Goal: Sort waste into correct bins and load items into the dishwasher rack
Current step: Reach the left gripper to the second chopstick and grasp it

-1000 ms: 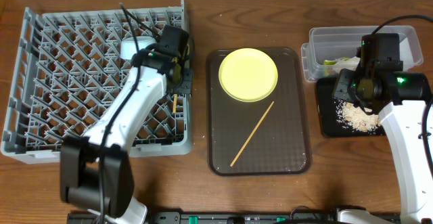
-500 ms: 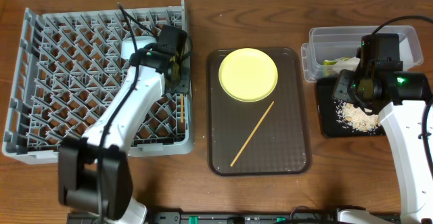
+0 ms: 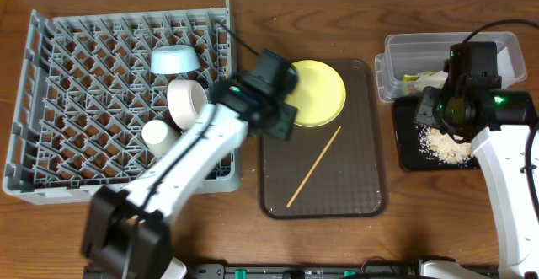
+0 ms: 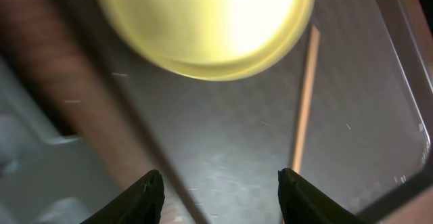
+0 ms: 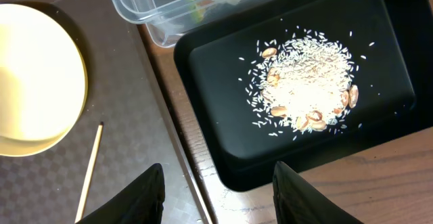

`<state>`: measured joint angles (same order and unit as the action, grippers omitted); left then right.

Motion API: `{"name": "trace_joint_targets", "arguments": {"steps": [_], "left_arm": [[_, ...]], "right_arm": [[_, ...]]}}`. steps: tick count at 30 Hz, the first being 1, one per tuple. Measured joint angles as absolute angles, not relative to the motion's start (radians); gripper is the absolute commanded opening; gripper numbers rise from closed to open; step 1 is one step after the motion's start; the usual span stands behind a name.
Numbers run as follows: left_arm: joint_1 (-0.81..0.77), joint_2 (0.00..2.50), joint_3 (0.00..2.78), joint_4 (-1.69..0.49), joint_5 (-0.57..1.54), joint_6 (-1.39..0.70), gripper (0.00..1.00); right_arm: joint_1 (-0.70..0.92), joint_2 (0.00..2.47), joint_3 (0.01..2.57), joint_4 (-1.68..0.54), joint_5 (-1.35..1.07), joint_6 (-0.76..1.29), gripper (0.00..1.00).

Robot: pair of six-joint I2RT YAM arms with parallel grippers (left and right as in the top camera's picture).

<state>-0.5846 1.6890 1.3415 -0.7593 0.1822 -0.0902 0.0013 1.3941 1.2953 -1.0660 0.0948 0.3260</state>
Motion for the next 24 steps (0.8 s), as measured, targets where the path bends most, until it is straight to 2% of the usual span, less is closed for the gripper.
{"name": "trace_joint_targets", "arguments": {"steps": [13, 24], "left_arm": [[-0.831, 1.914, 1.341, -0.727, 0.191, -0.090, 0.57], [-0.873, 2.015, 1.345, -0.707, 0.192, -0.090, 0.57]], "right_arm": [[0.001, 1.394, 1.295, -1.066, 0.095, 0.326, 0.50], [0.001, 1.394, 1.295, -1.081, 0.095, 0.326, 0.50]]}}
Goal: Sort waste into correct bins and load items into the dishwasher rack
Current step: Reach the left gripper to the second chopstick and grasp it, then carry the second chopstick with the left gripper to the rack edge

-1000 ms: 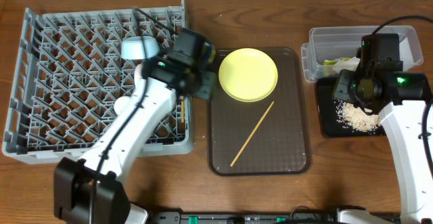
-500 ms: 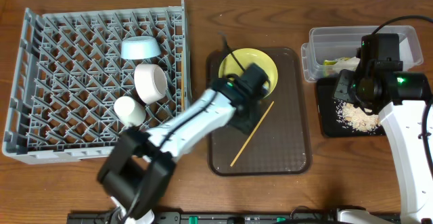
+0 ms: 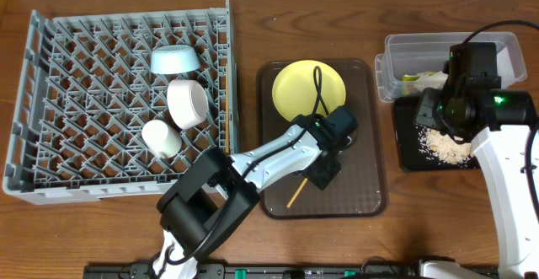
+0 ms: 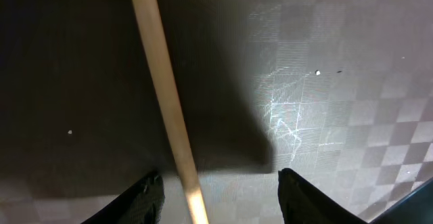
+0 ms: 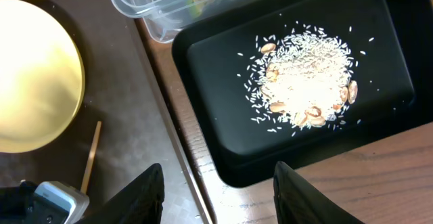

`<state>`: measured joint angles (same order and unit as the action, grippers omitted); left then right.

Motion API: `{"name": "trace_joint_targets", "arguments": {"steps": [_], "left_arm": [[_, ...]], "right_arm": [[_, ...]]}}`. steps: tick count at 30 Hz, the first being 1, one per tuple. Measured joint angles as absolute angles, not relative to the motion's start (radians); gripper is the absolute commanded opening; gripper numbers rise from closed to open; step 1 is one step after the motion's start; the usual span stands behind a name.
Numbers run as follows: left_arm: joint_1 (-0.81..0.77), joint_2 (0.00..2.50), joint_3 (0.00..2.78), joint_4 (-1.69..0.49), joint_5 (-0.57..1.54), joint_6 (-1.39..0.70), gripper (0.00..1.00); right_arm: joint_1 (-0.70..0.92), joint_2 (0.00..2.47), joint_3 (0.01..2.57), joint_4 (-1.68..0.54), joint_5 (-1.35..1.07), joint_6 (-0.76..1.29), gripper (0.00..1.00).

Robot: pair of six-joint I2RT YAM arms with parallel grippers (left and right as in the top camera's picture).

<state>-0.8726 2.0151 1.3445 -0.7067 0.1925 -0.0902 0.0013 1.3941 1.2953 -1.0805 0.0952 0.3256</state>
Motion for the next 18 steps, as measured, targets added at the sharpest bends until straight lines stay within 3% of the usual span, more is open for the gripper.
{"name": "trace_joint_targets", "arguments": {"steps": [1, 6, 9, 15, 18], "left_arm": [[-0.873, 2.015, 1.345, -0.707, 0.192, -0.090, 0.56], [-0.872, 2.016, 1.345, -0.707, 0.181, -0.095, 0.32], [-0.871, 2.019, 1.345, -0.710, 0.176, -0.097, 0.23], [-0.871, 2.020, 1.345, -0.719, 0.177, -0.099, 0.08], [-0.871, 2.020, 1.350, -0.741, 0.177, -0.097, 0.06]], "right_arm": [[0.001, 1.394, 1.295, -1.081, 0.095, 0.326, 0.50], [0.001, 1.394, 1.295, -1.081, 0.095, 0.326, 0.50], [0.001, 1.394, 1.295, -1.081, 0.095, 0.326, 0.50], [0.001, 1.394, 1.295, -1.081, 0.095, 0.326, 0.50], [0.001, 1.394, 1.295, -1.081, 0.095, 0.326, 0.50]]}}
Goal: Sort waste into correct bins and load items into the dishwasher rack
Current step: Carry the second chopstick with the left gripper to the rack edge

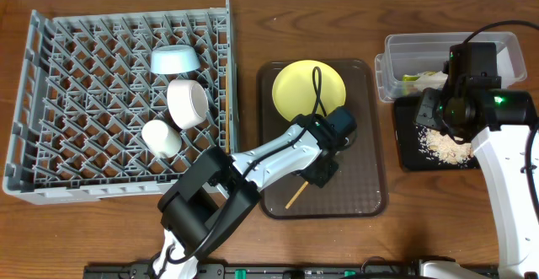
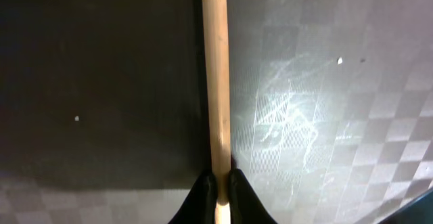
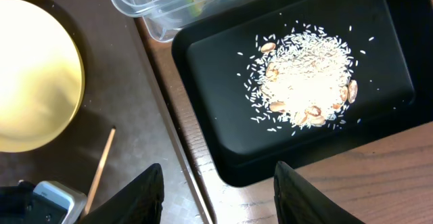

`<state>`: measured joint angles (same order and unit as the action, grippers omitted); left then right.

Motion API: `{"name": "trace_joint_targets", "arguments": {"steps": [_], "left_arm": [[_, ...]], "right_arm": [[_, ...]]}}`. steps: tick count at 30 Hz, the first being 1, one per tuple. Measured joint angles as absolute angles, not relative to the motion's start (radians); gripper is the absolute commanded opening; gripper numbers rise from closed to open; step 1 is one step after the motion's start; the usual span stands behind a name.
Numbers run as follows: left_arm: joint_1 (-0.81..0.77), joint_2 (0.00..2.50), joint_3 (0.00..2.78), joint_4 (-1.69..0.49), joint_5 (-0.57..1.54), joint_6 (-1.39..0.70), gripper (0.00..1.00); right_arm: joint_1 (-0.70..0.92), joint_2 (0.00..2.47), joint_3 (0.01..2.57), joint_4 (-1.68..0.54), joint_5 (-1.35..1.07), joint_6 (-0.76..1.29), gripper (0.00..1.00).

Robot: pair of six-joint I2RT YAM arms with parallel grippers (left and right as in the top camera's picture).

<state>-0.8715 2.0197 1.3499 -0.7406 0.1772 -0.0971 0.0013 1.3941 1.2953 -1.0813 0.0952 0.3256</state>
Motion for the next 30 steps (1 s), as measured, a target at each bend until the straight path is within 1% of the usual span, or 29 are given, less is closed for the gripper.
{"name": "trace_joint_targets", "arguments": {"steps": [4, 8, 14, 17, 19, 26, 30], "left_arm": [[-0.871, 2.000, 1.353, -0.757, 0.177, -0.097, 0.06], [-0.871, 1.908, 1.353, -0.770, 0.163, -0.097, 0.06], [-0.836, 1.715, 1.355, -0.796, 0.041, -0.097, 0.06], [-0.772, 1.652, 1.355, -0.797, -0.018, -0.102, 0.06], [-0.699, 1.632, 1.357, -0.796, -0.046, -0.122, 0.06], [-0.430, 1.631, 1.357, -0.796, -0.089, -0.234, 0.06], [-0.335, 1.631, 1.357, -0.796, -0.097, -0.273, 0.06]], "right_arm": [[0.001, 1.394, 1.295, -1.081, 0.095, 0.326, 0.50], [0.001, 1.394, 1.295, -1.082, 0.095, 0.326, 0.50], [0.001, 1.394, 1.295, -1.082, 0.095, 0.326, 0.50], [0.001, 1.394, 1.295, -1.082, 0.095, 0.326, 0.50], [0.001, 1.394, 1.295, -1.082, 0.095, 0.326, 0.50], [0.001, 1.394, 1.295, -1.082, 0.095, 0.325, 0.50], [0.001, 1.394, 1.295, -1.082, 0.095, 0.325, 0.50]]}}
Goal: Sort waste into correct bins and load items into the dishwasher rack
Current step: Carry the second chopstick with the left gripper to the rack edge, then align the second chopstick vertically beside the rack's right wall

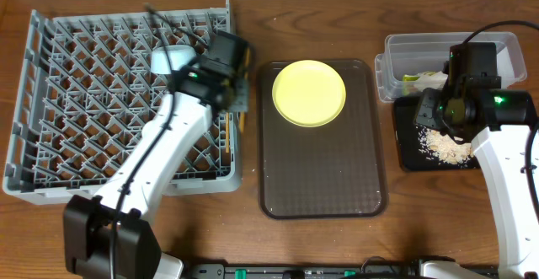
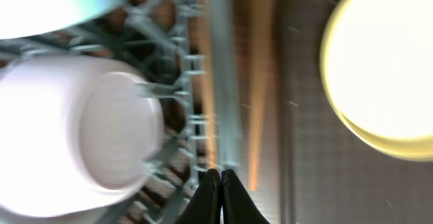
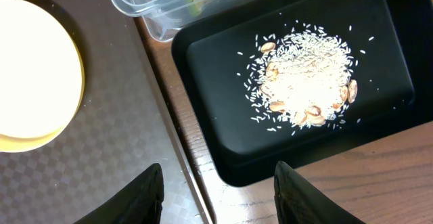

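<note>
My left gripper (image 1: 233, 106) (image 2: 220, 173) is shut over the right wall of the grey dishwasher rack (image 1: 67, 102). The wooden chopstick (image 1: 226, 134) sticks out from under it toward the front, along that wall. The left wrist view is motion-blurred, with a white mug (image 2: 74, 136) to the left. The yellow plate (image 1: 308, 93) (image 3: 34, 68) lies at the back of the brown tray (image 1: 324, 178). My right gripper (image 3: 218, 166) stands open and empty above the gap between the brown tray and the black tray (image 3: 223, 149).
A pale blue bowl (image 1: 168, 58) sits in the rack. The black tray holds rice and nuts (image 3: 304, 82). Behind it stands a clear container (image 1: 421, 56) with green and yellow scraps. My left arm covers the rack's middle right.
My left gripper was shut on the chopstick on the brown tray. It is now over the rack's right wall and the chopstick has left the tray with it. The right arm is unchanged.
My left gripper was open near the plate, with the chopstick lying on the tray. Then it stood open around the chopstick, then shut on it. Now gripper and chopstick are at the rack's right edge, and only the plate is left on the tray.
</note>
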`<state>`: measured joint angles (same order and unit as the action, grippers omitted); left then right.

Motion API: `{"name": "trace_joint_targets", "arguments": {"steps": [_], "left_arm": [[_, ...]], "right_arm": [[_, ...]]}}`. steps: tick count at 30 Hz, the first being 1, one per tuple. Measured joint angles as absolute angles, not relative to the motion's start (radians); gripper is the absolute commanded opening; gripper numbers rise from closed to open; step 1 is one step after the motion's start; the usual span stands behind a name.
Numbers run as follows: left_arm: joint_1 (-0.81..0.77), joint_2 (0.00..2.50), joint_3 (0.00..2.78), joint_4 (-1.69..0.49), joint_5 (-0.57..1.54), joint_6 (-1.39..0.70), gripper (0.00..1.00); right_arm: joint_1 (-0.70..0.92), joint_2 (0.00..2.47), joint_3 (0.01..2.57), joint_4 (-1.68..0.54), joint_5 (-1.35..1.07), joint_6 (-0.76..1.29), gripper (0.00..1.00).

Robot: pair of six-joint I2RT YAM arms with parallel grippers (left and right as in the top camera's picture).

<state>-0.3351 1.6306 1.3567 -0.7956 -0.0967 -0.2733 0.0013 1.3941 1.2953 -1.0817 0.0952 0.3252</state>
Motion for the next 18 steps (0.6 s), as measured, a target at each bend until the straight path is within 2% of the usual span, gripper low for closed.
{"name": "trace_joint_targets", "arguments": {"steps": [5, 15, 18], "left_arm": [[-0.269, 1.631, 1.357, -0.796, -0.077, -0.298, 0.06], [-0.286, 1.631, 1.357, -0.777, -0.019, -0.300, 0.07], [-0.302, 1.631, 1.357, -0.765, -0.011, -0.284, 0.16]], "right_arm": [[0.001, 1.394, 1.295, -1.078, 0.095, 0.325, 0.51], [0.001, 1.394, 1.295, -1.073, 0.095, 0.325, 0.51], [0.001, 1.394, 1.295, -1.073, 0.095, 0.326, 0.51]]}}
